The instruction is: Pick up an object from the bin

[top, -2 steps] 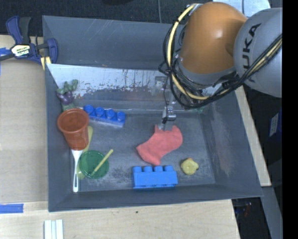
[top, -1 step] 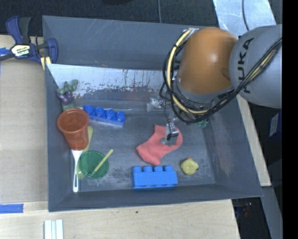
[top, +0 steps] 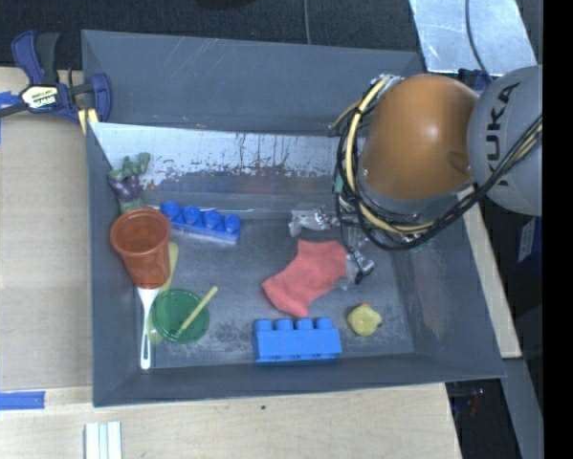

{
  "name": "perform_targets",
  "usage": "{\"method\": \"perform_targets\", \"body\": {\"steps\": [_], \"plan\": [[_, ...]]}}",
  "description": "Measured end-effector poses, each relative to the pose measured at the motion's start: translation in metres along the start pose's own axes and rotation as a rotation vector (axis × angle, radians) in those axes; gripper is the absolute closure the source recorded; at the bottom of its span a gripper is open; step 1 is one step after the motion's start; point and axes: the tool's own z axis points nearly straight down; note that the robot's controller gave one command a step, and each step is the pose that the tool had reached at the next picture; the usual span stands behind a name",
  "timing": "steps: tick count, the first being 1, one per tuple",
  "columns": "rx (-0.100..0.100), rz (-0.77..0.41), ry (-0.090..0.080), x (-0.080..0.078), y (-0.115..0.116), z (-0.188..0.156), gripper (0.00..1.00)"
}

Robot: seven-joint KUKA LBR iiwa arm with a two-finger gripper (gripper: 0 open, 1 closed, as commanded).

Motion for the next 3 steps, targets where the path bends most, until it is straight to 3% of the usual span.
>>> {"method": "perform_targets", "body": {"steps": [1, 2, 3], "plan": [[-0.004, -0.127, 0.006, -0.002, -0.003, 0.022, 0.00], [0.000, -0.331, 0.001, -0.009, -0.005, 0.068, 0.00], [0.001, -0.462, -0.006, -0.023, 0.007, 0.082, 1.00]]}}
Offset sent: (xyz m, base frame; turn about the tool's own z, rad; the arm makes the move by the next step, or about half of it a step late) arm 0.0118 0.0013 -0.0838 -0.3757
